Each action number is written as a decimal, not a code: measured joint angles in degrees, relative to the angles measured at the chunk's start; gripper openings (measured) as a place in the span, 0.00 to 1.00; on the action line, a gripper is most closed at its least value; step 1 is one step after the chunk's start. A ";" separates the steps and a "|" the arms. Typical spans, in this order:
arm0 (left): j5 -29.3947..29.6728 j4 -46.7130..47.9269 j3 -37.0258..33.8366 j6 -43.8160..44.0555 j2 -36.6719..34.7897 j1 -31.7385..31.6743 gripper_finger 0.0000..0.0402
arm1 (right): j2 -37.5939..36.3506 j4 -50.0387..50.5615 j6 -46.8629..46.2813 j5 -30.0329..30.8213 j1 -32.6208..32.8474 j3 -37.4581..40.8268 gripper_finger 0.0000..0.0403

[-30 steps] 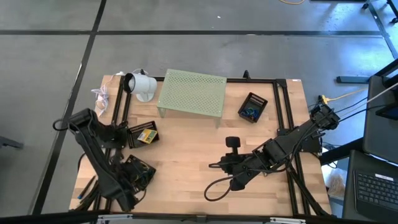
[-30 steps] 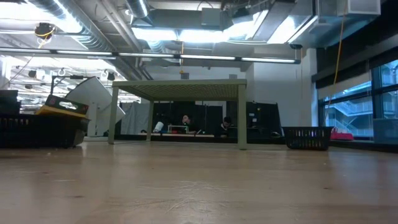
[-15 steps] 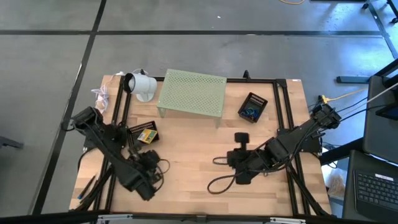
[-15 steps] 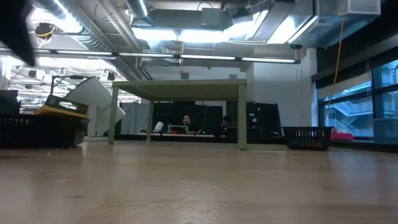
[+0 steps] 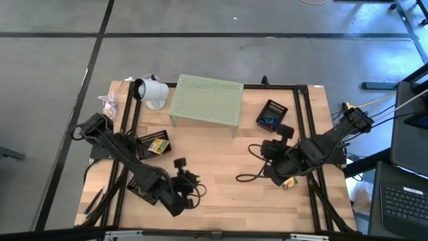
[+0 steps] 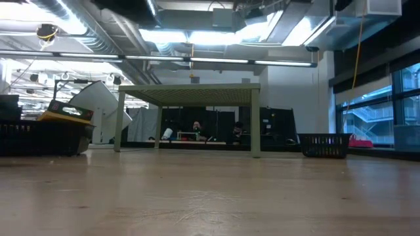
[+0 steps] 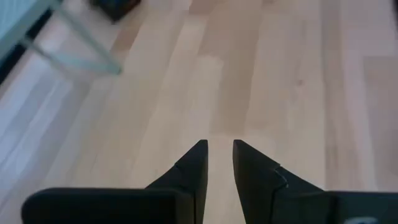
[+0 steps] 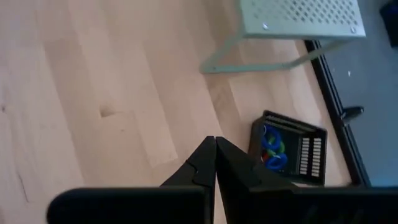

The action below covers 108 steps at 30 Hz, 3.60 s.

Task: Pick & Place Office Desk Supplies
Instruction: Put the yellow crayon box into the middle left black bin

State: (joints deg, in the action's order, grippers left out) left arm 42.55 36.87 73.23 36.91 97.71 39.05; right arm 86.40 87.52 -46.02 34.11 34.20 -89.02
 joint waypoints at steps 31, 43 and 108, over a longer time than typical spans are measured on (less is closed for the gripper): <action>0.24 -3.94 0.00 -5.21 0.00 -0.22 0.16 | -11.55 -27.08 -37.05 -28.73 -0.55 49.80 0.44; 0.24 -3.92 0.00 -5.17 0.00 -0.22 0.16 | -11.55 -28.71 -18.82 -26.40 -2.01 53.07 0.49; -0.22 -3.68 0.00 -4.55 0.00 0.28 0.16 | -10.57 -47.02 -30.07 -33.90 1.13 53.74 0.68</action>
State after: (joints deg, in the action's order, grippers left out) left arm 42.33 33.19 73.23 32.36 97.71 39.33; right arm 75.83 40.51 -76.08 0.21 35.32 -35.29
